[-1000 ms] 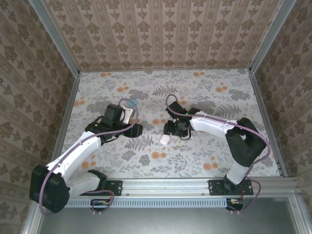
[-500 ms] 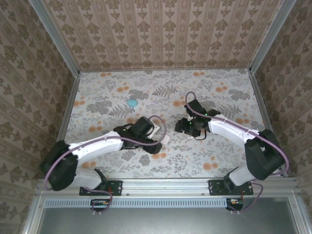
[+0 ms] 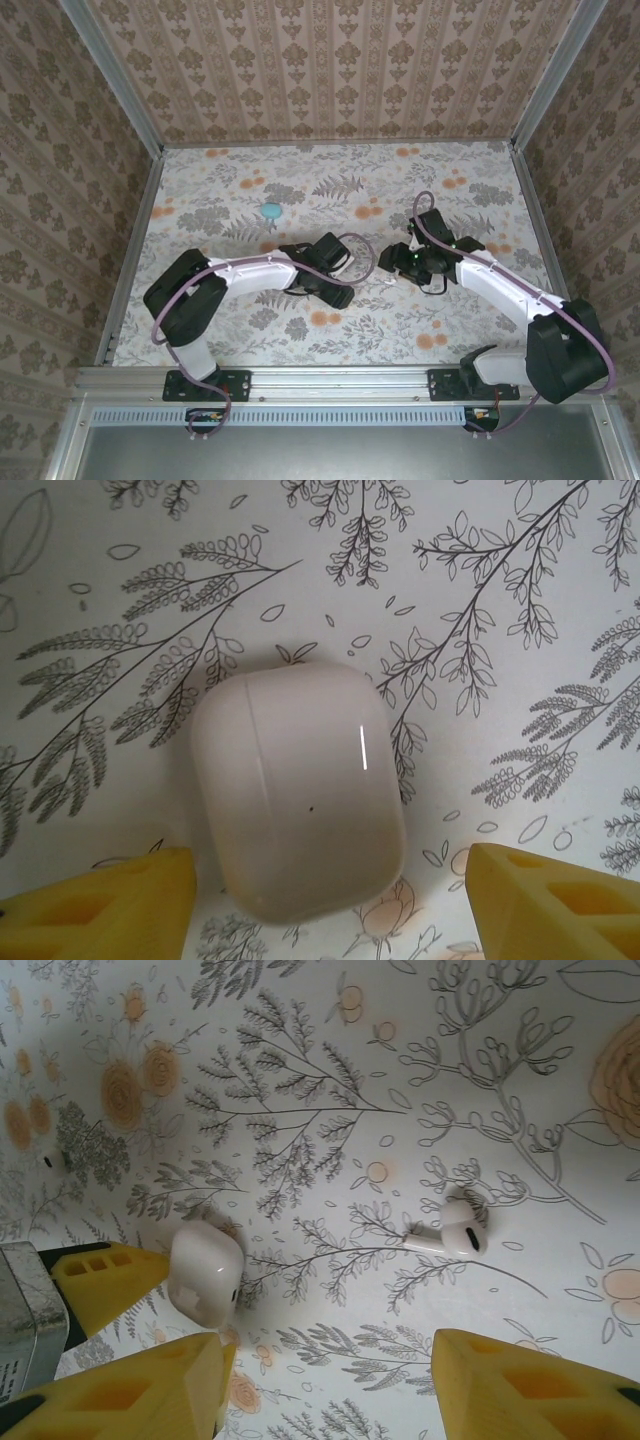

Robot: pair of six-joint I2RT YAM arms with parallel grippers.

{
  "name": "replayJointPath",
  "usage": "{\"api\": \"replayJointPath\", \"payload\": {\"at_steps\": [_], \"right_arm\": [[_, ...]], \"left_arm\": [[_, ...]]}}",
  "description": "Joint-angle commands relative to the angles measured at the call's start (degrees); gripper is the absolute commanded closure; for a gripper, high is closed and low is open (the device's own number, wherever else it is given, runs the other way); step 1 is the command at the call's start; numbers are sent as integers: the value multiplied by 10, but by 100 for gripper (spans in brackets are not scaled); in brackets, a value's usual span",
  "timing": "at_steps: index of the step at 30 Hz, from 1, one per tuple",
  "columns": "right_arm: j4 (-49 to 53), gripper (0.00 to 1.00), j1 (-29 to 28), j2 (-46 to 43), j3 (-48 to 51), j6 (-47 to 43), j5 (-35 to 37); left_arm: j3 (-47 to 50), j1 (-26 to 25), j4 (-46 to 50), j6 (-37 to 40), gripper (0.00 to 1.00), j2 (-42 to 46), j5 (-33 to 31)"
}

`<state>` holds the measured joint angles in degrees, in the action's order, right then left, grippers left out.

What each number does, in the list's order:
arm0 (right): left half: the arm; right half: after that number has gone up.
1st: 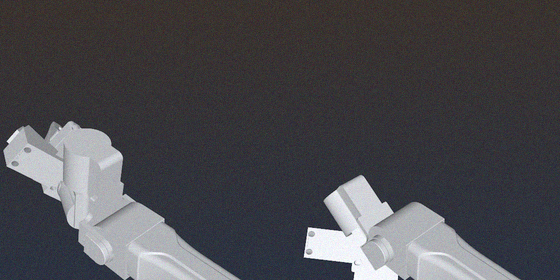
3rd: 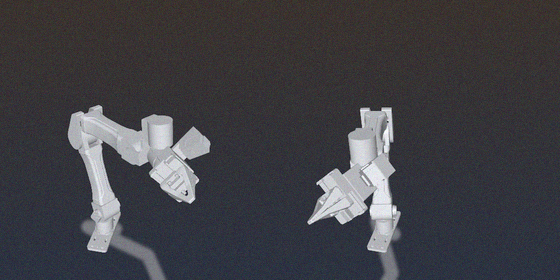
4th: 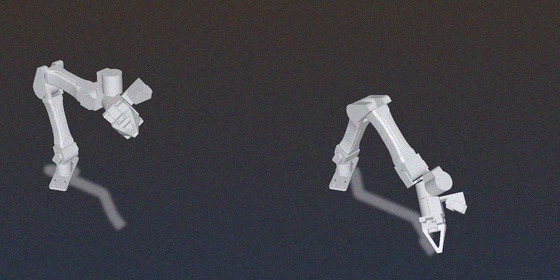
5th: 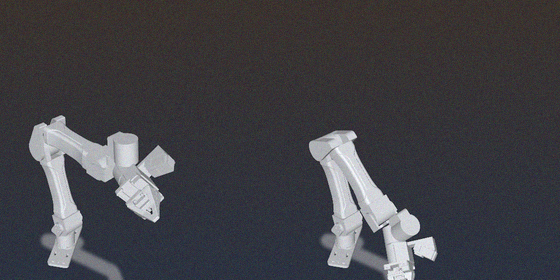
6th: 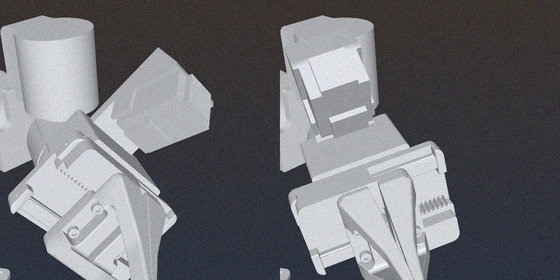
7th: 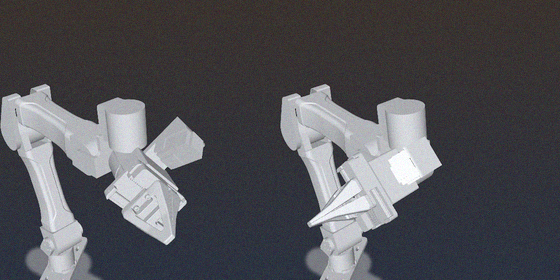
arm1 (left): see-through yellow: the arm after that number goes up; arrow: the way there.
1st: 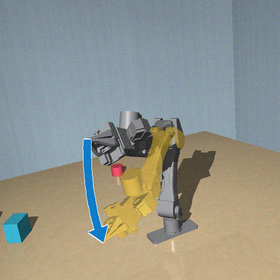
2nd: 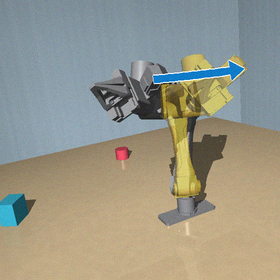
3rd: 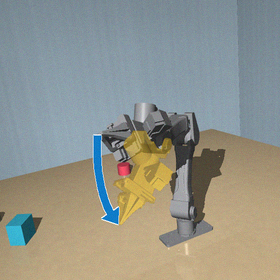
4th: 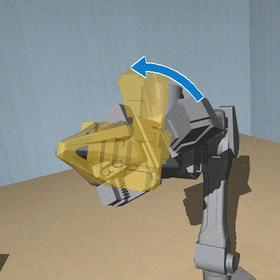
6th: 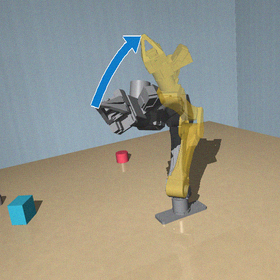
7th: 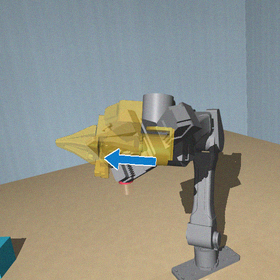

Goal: Insert the wireless bluetooth earbuds into the charging case

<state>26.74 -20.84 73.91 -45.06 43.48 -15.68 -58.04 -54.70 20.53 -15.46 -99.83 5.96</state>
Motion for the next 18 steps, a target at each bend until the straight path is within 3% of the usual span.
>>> {"api": "replayJointPath", "payload": {"at_steps": [1,9,18], "right_arm": [[-12,42,9,-13,12,-7,-22],[-33,42,22,-9,15,-3,-51],[-97,44,26,-13,16,6,-147]], "left_arm": [[-21,-7,25,1,29,-23,-7],[-24,-8,31,19,43,-39,-16],[7,-5,3,95,54,44,-37]]}}
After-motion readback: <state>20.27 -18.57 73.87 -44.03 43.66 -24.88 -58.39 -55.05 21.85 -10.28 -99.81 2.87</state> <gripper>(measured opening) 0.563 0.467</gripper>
